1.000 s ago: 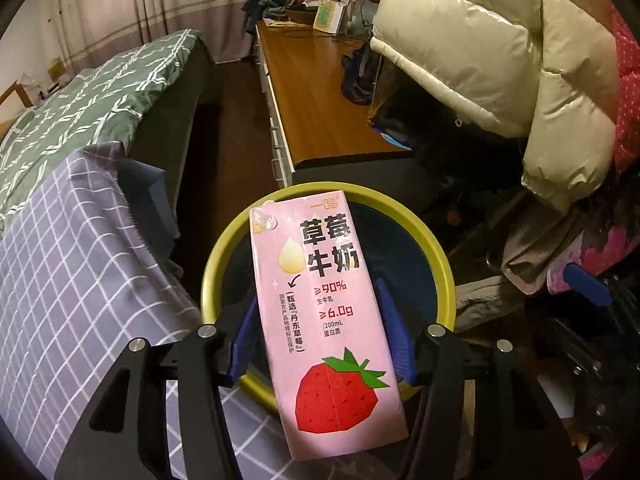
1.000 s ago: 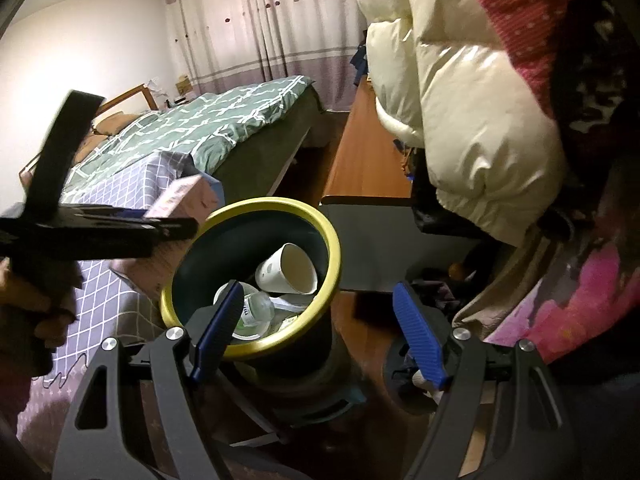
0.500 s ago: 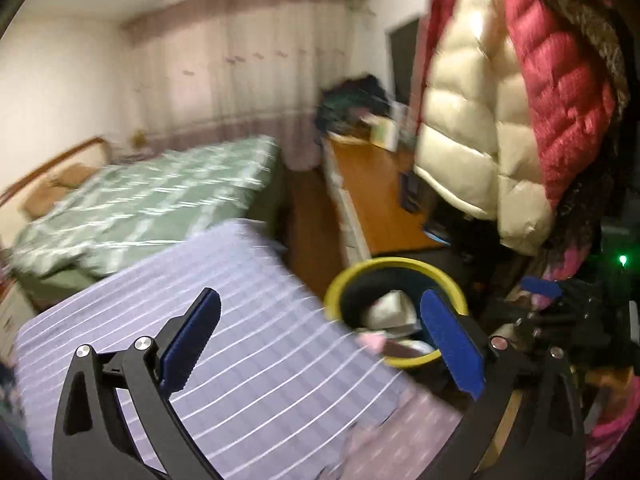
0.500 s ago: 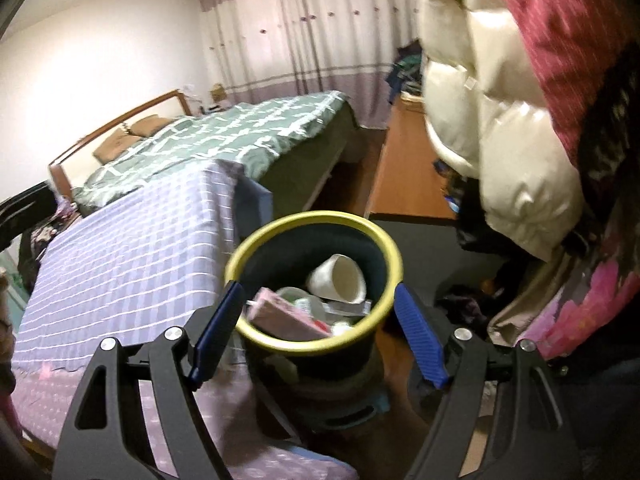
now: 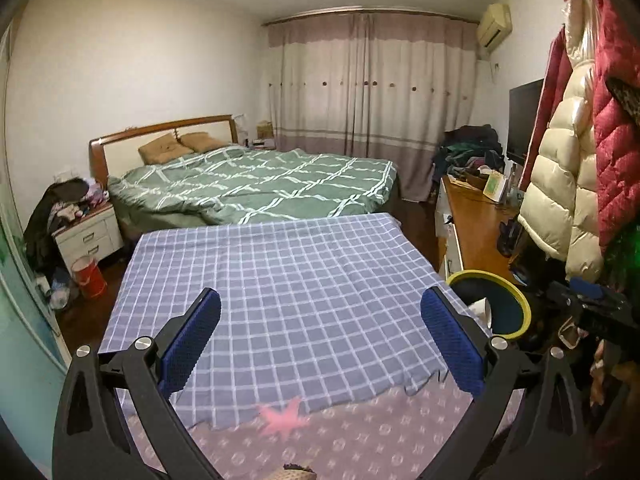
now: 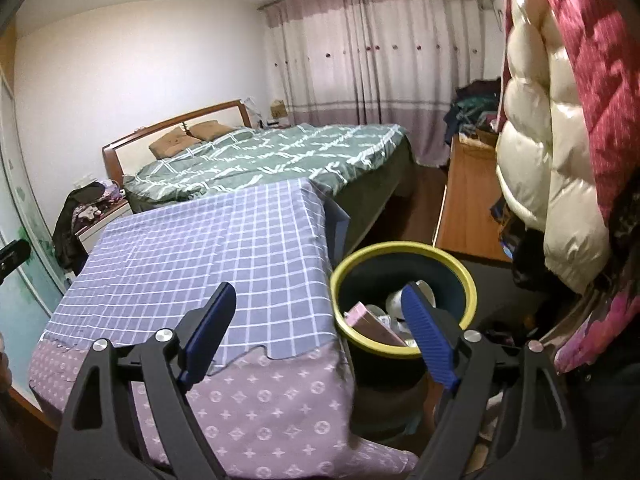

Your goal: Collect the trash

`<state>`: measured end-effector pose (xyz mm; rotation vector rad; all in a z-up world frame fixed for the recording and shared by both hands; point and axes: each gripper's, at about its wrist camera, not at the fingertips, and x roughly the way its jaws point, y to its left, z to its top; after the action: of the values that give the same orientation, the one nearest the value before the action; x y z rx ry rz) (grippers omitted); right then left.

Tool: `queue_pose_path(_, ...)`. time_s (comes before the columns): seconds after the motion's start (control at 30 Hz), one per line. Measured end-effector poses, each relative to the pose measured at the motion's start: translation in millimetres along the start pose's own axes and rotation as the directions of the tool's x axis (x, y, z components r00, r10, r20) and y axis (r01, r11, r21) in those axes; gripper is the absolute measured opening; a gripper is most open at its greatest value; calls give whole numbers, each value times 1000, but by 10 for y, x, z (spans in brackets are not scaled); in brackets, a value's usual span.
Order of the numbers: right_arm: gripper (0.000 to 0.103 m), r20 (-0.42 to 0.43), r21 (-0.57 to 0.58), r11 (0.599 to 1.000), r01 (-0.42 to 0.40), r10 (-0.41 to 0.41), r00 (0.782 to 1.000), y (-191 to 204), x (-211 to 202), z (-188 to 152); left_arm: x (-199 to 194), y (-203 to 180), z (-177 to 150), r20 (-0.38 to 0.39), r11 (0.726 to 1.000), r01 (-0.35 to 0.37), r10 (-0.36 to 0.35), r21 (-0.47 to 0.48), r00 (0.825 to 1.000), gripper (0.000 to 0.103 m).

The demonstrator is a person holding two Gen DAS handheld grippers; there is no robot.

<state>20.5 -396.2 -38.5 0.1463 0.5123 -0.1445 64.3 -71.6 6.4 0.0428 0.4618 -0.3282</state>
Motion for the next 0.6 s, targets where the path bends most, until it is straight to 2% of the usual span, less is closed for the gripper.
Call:
queue_pose_path(0.23,83,55,-73,997,23,-19,998,288,-233,-53,-366,249,-252,14,998,-13,14,-58,1000,98)
queue_pose_path(0.4,84,44,-65,998,-4,7,999,325,-286,-98,-555,293,-357,41,996,-60,63,-63,997,98)
queue_pose_path(0.6,84,56,-45,999,-4,6,998,297,-306,-63,-619,291,-317,60,994,-93,96,-60,994,98)
